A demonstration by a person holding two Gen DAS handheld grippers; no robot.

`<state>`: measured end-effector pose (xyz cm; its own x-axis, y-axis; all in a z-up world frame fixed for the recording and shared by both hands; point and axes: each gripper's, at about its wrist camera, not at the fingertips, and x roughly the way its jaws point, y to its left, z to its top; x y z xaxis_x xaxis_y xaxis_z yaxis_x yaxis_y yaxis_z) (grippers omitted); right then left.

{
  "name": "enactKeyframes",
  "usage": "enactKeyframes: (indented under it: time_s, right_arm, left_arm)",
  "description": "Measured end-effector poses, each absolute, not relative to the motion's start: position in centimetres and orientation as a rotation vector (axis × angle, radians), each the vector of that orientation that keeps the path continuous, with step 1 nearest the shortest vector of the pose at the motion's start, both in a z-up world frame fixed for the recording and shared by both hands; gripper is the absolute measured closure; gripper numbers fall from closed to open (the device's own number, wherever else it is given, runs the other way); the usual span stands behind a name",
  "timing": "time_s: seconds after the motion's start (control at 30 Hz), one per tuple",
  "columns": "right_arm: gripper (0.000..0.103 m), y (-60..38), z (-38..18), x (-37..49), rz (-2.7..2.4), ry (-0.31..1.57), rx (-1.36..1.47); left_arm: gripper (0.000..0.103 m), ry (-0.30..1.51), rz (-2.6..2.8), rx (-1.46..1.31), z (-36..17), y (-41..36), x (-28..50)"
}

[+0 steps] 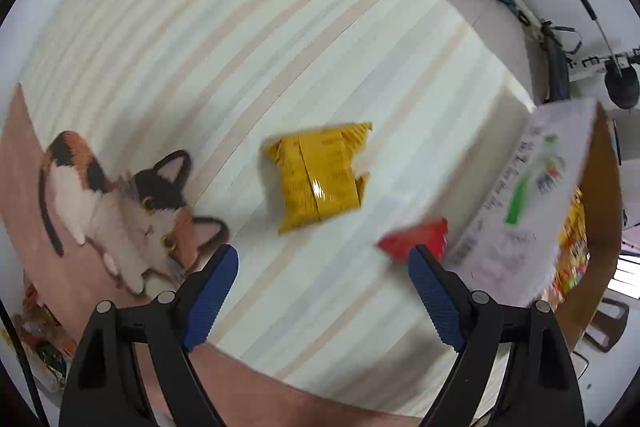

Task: Organize snacks
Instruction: 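Grasp the small yellow packet with the left tool while the right tool holds the Franzzi pack, then lower both packets into the box and open both tools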

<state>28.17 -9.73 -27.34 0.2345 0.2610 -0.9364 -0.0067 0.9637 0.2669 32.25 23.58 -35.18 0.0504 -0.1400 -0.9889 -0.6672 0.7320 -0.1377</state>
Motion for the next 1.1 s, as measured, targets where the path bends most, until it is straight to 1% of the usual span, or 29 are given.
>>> enactKeyframes:
  time_s: [0.2,0.47,0.5,0.57,0.67,0.83,0.97,1.1]
  right_arm:
    - [0.040,-7.9,-26.5,30.4,0.180,1.310,0.208]
    - [0.040,-7.5,-27.0,32.0,0.164,1.325,0.190]
    - [0.040,-7.5,-27.1,32.2,0.161,1.327,0.189]
    - [0.040,-7.5,-27.1,32.4,0.159,1.329,0.193]
    - [0.040,-7.5,-27.2,32.6,0.157,1.326,0.192]
    - [0.040,-7.7,-26.9,32.5,0.164,1.319,0.197]
    - [0.040,-8.3,-26.1,32.1,0.174,1.308,0.212]
    - [0.040,-9.3,-24.7,31.7,0.186,1.288,0.223]
  left_arm:
    - [0.016,1.569,0.464,-0.715,-39.0,24.6,35.0]
    - [0.017,1.631,0.461,-0.668,-41.8,24.9,37.2]
    - [0.030,1.630,0.458,-0.654,-42.0,24.8,37.3]
    - [0.046,1.624,0.468,-0.617,-42.1,24.7,37.6]
    - [0.051,1.595,0.464,-0.600,-41.7,24.6,37.1]
    - [0.052,1.532,0.437,-0.566,-39.6,23.4,34.7]
    - [0.052,1.478,0.371,-0.548,-36.5,21.2,32.2]
    - [0.052,1.408,0.277,-0.520,-32.3,18.6,29.8]
